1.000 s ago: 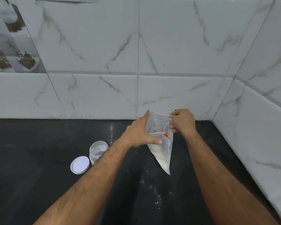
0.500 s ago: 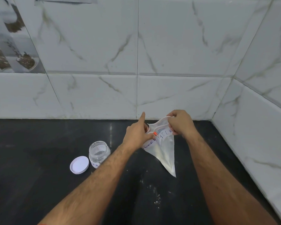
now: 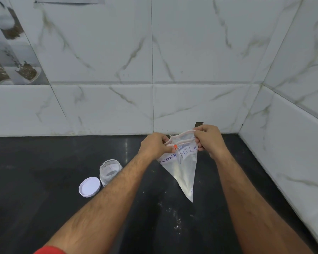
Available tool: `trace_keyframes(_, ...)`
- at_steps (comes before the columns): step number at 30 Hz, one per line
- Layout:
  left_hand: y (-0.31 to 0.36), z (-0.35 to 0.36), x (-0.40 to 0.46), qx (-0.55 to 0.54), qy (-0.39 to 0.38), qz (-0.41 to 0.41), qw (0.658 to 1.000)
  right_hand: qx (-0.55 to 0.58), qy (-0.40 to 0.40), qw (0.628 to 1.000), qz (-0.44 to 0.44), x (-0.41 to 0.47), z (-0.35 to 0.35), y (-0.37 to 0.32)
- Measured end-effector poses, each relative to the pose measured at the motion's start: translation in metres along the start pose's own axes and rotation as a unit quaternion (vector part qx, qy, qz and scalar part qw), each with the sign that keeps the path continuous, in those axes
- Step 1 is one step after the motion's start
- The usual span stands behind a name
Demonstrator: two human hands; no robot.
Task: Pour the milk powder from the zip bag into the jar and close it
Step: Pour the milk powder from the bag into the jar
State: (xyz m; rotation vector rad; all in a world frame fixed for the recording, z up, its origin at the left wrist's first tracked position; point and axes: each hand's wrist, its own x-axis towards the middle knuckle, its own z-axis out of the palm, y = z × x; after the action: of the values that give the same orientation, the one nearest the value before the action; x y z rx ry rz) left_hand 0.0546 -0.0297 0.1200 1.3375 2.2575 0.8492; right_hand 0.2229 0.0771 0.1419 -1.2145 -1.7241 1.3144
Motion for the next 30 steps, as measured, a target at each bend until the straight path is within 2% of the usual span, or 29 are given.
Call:
trace_keyframes(7, -0.002, 0.000, -0.010, 0.010, -0.007, 0.073, 0.997, 0.011, -0.016, 1.000, 0.000, 0.000, 0.001, 0.005)
trace_keyframes(14, 0.005, -0.003, -0.004, -0.036, 0.011, 0.058, 0.998, 0.046, -0.018, 0.999, -0.022, 0.009, -0.008, 0.009)
trace_keyframes(17, 0.014, -0.011, 0.001, -0.023, 0.044, 0.081, 0.996, 0.127, 0.029, 0.991, -0.022, 0.012, -0.012, 0.019)
trace_keyframes(19, 0.019, -0.022, 0.006, -0.022, 0.044, 0.100, 0.994, 0.167, 0.079, 0.983, 0.010, 0.013, -0.014, 0.032)
trace_keyframes(21, 0.023, -0.038, 0.010, -0.005, 0.042, 0.118, 0.992, 0.184, 0.095, 0.977, 0.056, 0.013, -0.014, 0.047)
trace_keyframes(24, 0.026, -0.064, 0.018, 0.044, 0.041, 0.147, 0.987, 0.185, 0.064, 0.975, 0.109, 0.014, -0.009, 0.066)
trace_keyframes(30, 0.033, -0.098, 0.019, -0.094, 0.010, 0.180, 0.979, 0.263, -0.058, 0.945, 0.185, 0.019, 0.021, 0.082)
